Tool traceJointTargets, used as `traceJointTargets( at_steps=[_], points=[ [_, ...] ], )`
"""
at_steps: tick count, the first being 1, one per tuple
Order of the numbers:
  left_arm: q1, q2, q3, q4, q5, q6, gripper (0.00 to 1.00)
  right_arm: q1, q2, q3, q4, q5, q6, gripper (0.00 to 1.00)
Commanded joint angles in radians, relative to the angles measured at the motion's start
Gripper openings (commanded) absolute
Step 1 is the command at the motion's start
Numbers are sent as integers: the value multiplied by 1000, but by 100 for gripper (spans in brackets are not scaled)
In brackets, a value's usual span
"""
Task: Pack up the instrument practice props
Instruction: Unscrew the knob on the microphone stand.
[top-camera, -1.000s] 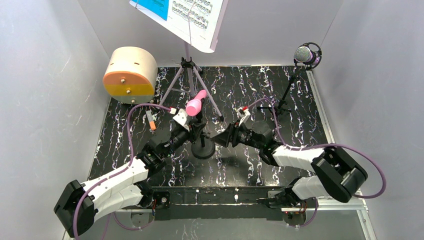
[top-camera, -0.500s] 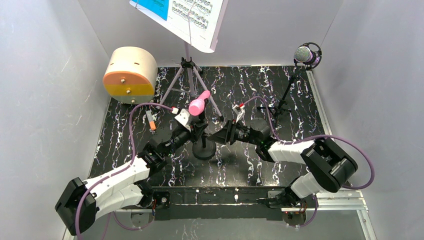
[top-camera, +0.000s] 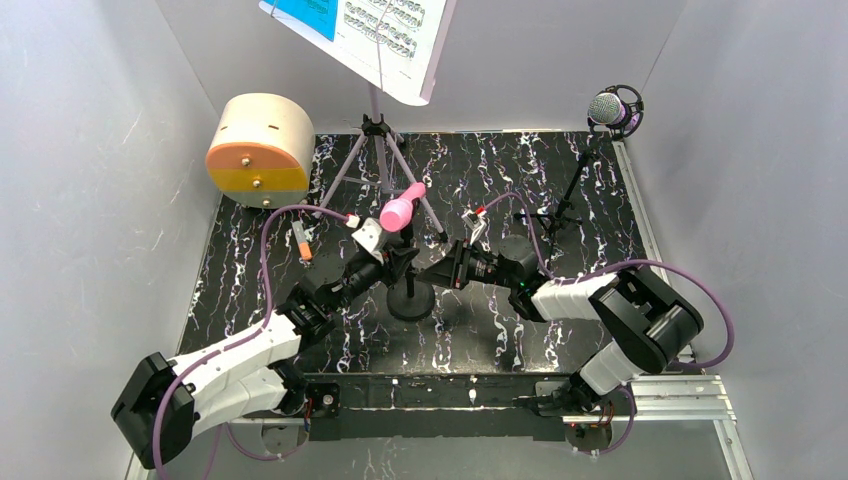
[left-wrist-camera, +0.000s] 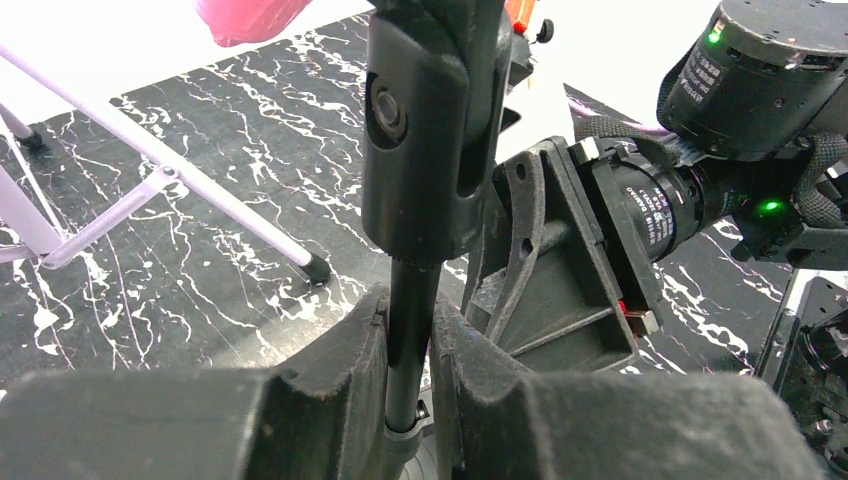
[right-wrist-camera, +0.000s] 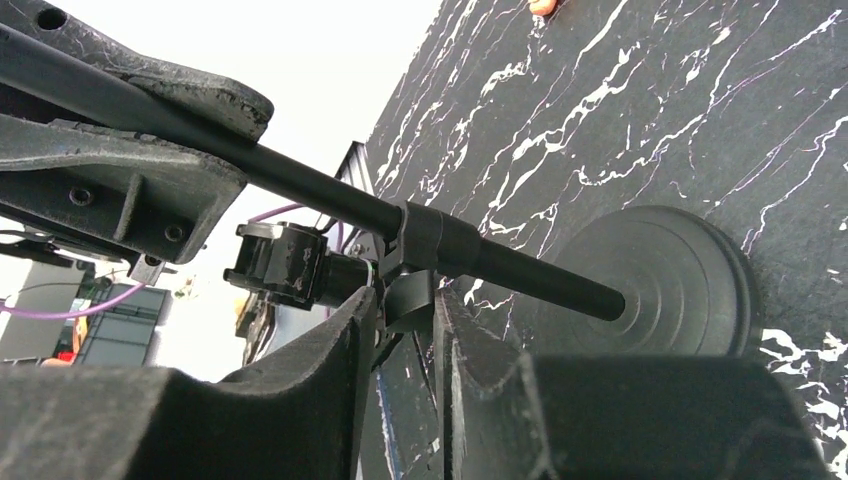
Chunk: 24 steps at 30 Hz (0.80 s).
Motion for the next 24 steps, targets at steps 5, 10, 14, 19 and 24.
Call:
traceJointTargets(
  at_steps=[5,10,14,19,24],
  points=[
    [-5,26,10,-74,79,-45,0,-7,-17,26,31,-31,-169,20],
    [-5,51,18,-74,102,-53,0,-7,-42,26,-34,-49,-440,1],
    [-5,68,25,-75,126,-62,0,-6,-73,45,-143,-60,-692,1],
    [-5,64,21,-74,130,-66,0,10,-125,14,-161,-62,-972,1],
    [-5,74,20,-74,137,-71,0,97,-168,18,-295,31,-1343,1]
  ],
)
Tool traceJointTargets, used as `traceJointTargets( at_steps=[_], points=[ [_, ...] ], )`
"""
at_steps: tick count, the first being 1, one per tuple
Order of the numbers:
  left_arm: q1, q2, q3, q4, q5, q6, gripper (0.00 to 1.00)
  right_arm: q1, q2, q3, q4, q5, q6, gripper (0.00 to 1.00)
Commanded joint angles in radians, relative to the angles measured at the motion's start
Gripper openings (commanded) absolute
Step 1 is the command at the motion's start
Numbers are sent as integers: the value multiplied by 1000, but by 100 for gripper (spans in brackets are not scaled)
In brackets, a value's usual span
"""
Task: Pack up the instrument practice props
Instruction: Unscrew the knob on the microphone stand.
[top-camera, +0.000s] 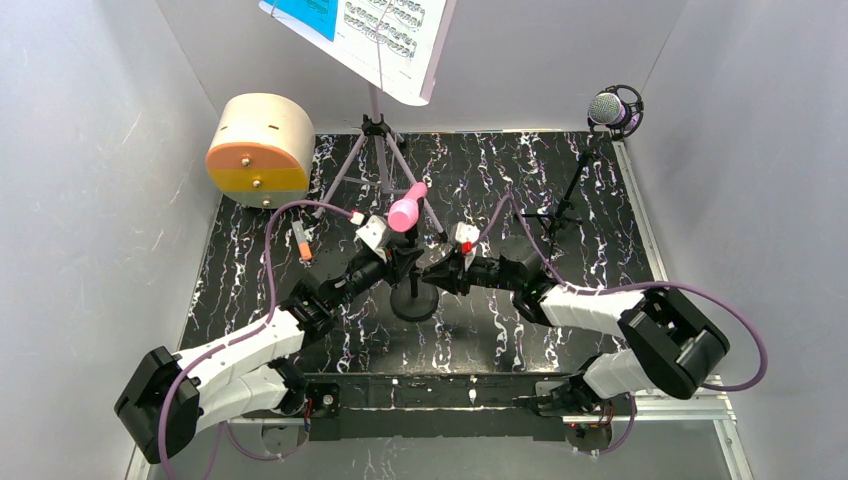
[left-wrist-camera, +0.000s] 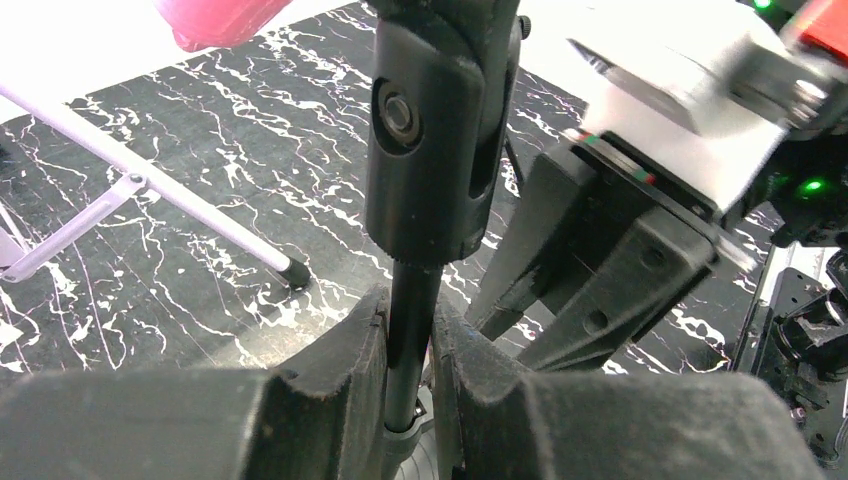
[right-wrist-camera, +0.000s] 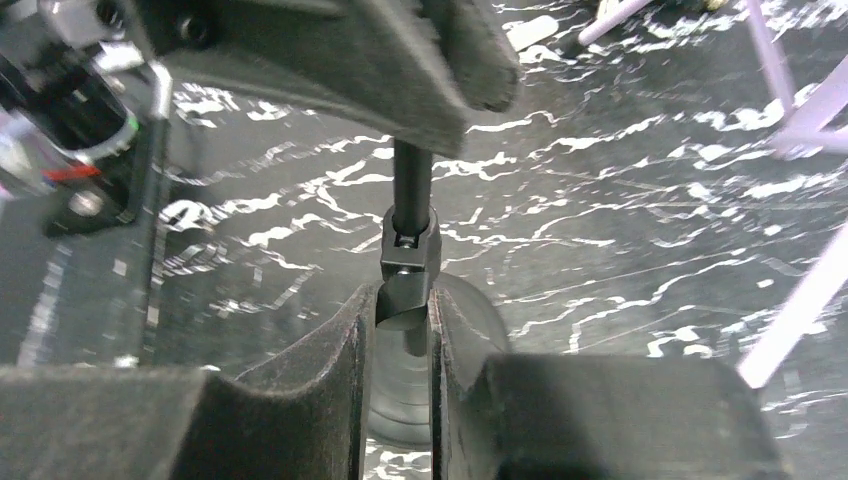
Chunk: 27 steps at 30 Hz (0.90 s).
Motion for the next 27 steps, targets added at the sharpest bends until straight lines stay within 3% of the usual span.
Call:
traceJointTargets(
  at_steps=[1,6,12,17,21,27],
  points=[
    [-11,35,-1,-86,80,-54,0,94,-33,18,-144,111,-510,1],
    [-12,29,-8,-83,75,-61,0,222,-23,22,-183,333,-816,1],
    [-12,18,-16,-82,41,-70,0,394,17,-4,-98,640,-1117,1],
    [-11,16,-21,-82,19,-78,0,511,130,-26,57,920,-1455,1],
    [-11,6,-29,-83,0,-80,0,557,253,-38,240,1058,-1701,1],
    [-12,-18,-41,-86,-31,-85,0,576,362,-21,362,1104,-1771,1]
  ],
)
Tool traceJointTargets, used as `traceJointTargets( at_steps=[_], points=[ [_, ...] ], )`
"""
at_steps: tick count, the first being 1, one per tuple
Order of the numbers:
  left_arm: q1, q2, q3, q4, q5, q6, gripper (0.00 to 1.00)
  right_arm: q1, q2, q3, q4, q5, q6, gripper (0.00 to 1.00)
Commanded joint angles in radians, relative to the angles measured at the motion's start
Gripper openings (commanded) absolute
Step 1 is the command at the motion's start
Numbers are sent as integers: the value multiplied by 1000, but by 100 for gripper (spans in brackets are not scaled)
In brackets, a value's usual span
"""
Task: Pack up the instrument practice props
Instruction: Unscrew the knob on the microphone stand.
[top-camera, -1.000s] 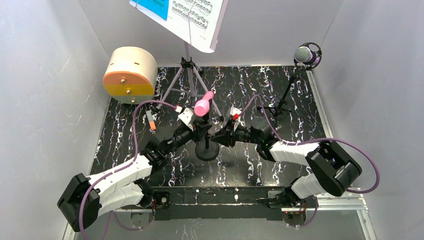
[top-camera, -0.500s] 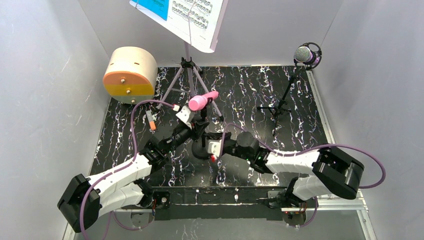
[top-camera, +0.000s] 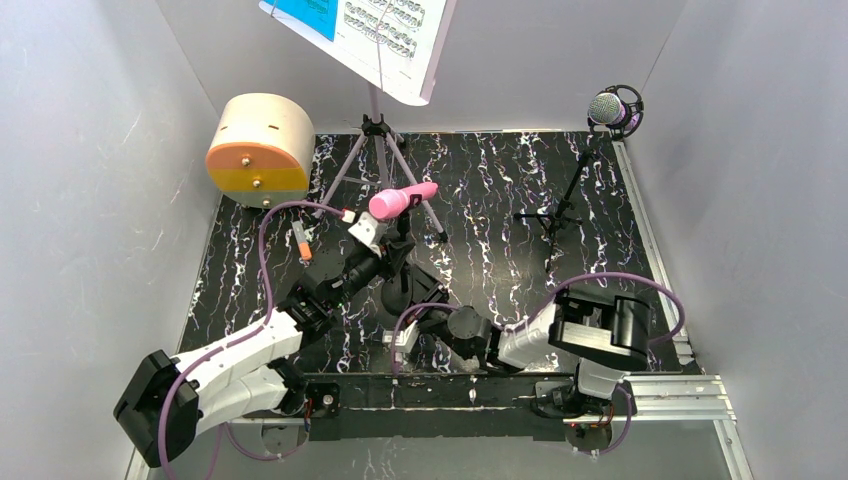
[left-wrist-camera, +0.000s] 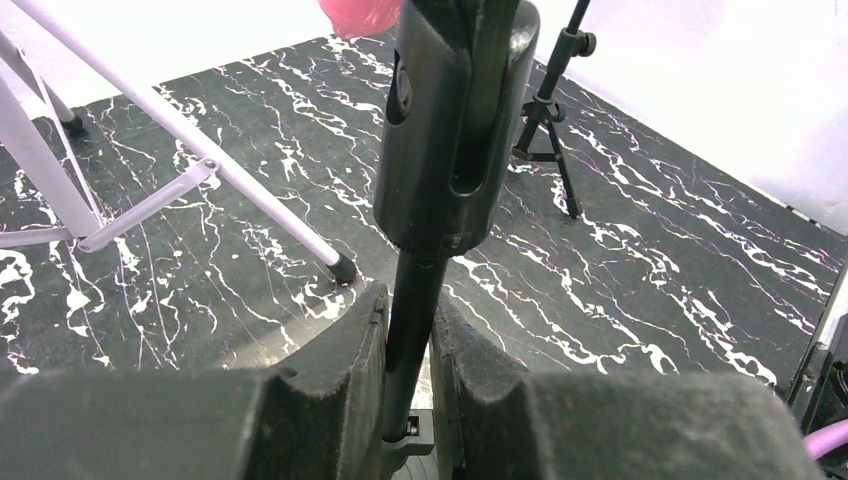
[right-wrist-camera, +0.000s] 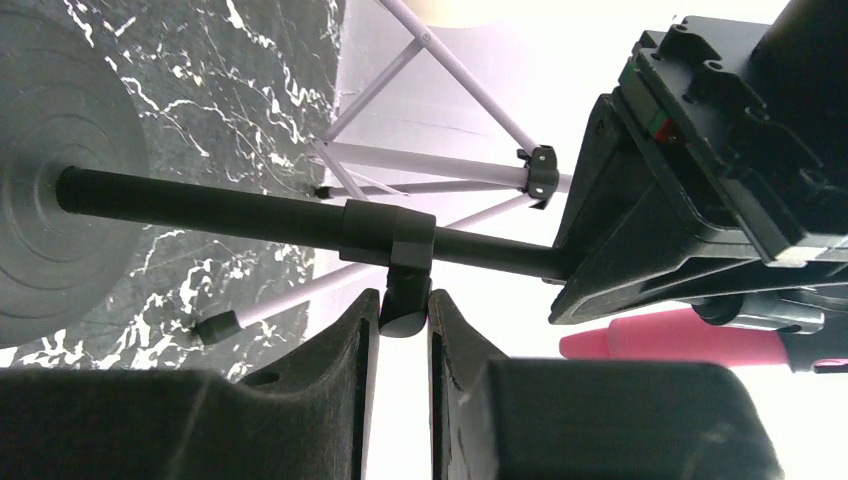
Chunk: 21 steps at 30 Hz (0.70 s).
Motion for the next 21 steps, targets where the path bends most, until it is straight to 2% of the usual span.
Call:
traceJointTargets(
  at_steps=[1,5,7,10,16,21],
  points=[
    [-31,-6,-33,-83,57,-81,0,7,84,1,22,7,-112,1],
    [-31,-11,-42,-85,40,-81,0,8,111,17,69,28,-52,3],
    [-29,-8,-47,-87,32,-80,0,10,104,25,73,38,9,11],
    [-30,-8,-54,-87,22,-81,0,13,67,33,35,38,133,30],
    [-31,-5,-59,-87,15,-79,0,13,-35,50,-73,45,505,56],
    [-31,2,-57,-89,22,-80,0,13,-120,62,-220,27,893,67]
  ],
)
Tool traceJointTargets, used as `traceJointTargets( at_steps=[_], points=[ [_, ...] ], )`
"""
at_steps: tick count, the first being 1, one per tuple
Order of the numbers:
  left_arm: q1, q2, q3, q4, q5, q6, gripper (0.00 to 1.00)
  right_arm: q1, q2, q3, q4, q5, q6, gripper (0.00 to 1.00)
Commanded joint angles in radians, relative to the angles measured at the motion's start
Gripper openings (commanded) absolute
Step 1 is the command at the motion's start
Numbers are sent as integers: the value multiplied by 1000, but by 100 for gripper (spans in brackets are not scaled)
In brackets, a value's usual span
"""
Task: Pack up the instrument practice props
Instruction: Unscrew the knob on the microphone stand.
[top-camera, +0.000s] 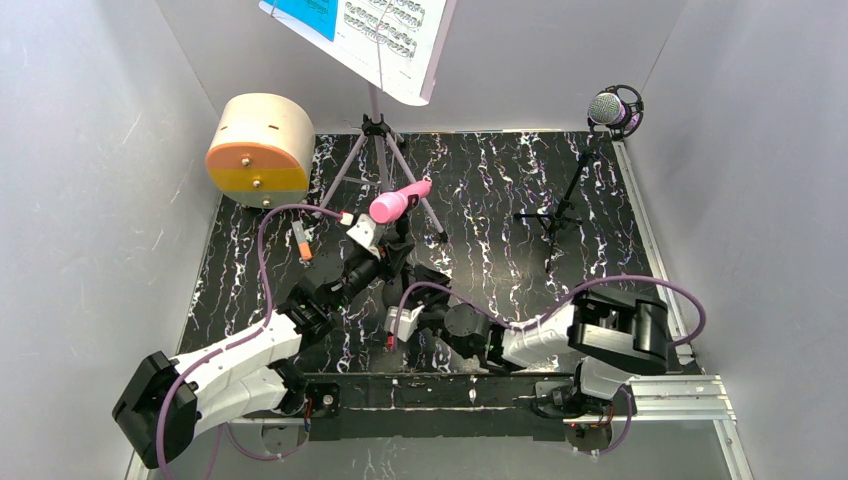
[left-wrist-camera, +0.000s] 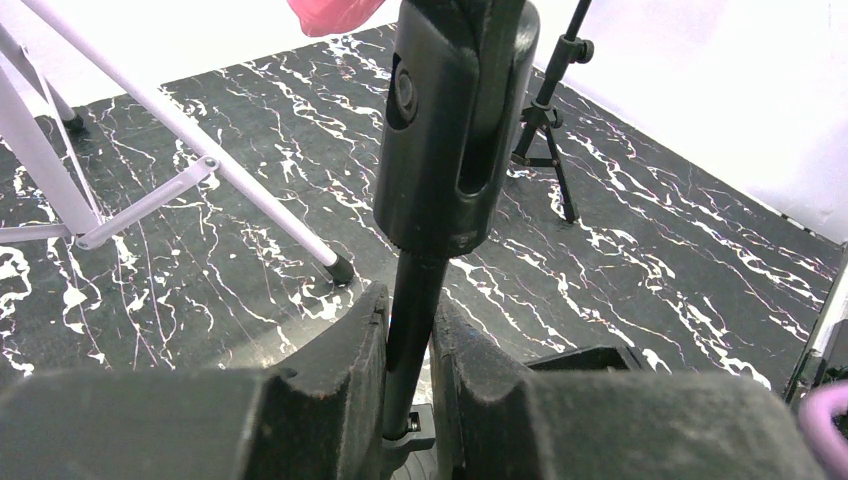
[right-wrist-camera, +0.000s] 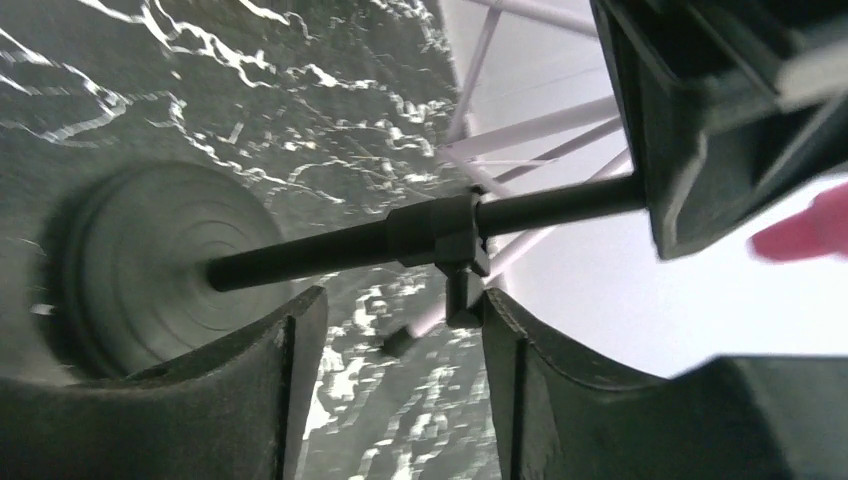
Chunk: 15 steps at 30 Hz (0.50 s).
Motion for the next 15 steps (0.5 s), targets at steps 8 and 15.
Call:
traceJointTargets(
  at_steps=[8,15],
  points=[
    [-19,7,-35,-104,53,-70,0,-58,-241,2,-233,-86,946,87],
    [-20,6,-32,-104,60,-76,0,-285,-390,-56,-304,-388,1446,88]
  ],
)
